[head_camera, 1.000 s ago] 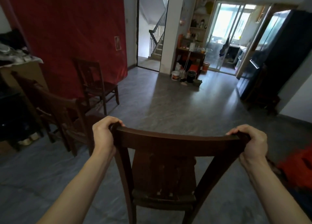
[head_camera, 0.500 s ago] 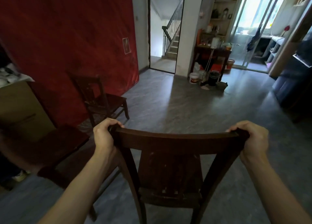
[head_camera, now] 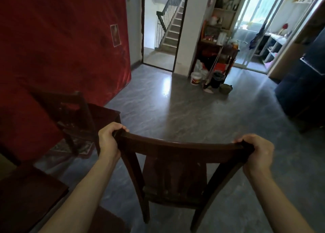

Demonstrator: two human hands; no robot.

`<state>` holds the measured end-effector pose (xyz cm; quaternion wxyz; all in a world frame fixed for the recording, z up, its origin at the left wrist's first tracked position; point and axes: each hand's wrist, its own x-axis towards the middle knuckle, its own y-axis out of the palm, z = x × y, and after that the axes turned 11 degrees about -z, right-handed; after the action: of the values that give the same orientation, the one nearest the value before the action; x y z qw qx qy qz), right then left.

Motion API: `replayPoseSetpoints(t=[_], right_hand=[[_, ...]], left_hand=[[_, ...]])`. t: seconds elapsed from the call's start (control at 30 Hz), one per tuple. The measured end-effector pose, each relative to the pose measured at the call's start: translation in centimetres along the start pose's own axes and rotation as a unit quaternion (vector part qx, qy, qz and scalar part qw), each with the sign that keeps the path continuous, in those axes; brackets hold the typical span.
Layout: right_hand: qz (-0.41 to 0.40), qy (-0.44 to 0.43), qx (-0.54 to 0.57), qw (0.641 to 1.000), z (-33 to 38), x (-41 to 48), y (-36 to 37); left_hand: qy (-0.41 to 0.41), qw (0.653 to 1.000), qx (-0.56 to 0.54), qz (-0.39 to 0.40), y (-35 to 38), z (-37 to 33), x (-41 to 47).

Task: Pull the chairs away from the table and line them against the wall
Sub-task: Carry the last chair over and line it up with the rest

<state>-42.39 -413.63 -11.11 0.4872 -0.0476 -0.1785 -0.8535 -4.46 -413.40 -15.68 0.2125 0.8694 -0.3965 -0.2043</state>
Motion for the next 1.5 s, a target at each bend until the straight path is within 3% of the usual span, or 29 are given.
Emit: replayPoseSetpoints(t=[0.13, 0.3, 0.5, 0.9, 1.5], right_hand=[[-0.036, 0.000, -0.007, 0.999, -6.0, 0.7, 7.6], [-0.040, 0.019, 0.011, 0.999, -13.4, 1.1, 15.8], [-0.018, 0.033, 0.020, 0.999, -20.1, 1.8, 22.4], [0.004, 0.031, 0.043, 0.999, -26.4, -0.3, 27.2], [0.093, 0.071, -0.082, 0.990, -26.5, -9.3, 25.7]], left_hand=[[0.038, 0.997, 0.048, 0.044, -0.2, 0.3, 11.5], [0.019, 0.997, 0.026, 0.067, -1.9, 0.6, 22.5], [0.015, 0.997, 0.022, 0.073, -3.9, 1.1, 30.5], [0.038, 0.996, 0.029, 0.079, -6.7, 2.4, 37.1], [0.055, 0.986, 0.077, 0.136, -13.5, 1.7, 38.2]])
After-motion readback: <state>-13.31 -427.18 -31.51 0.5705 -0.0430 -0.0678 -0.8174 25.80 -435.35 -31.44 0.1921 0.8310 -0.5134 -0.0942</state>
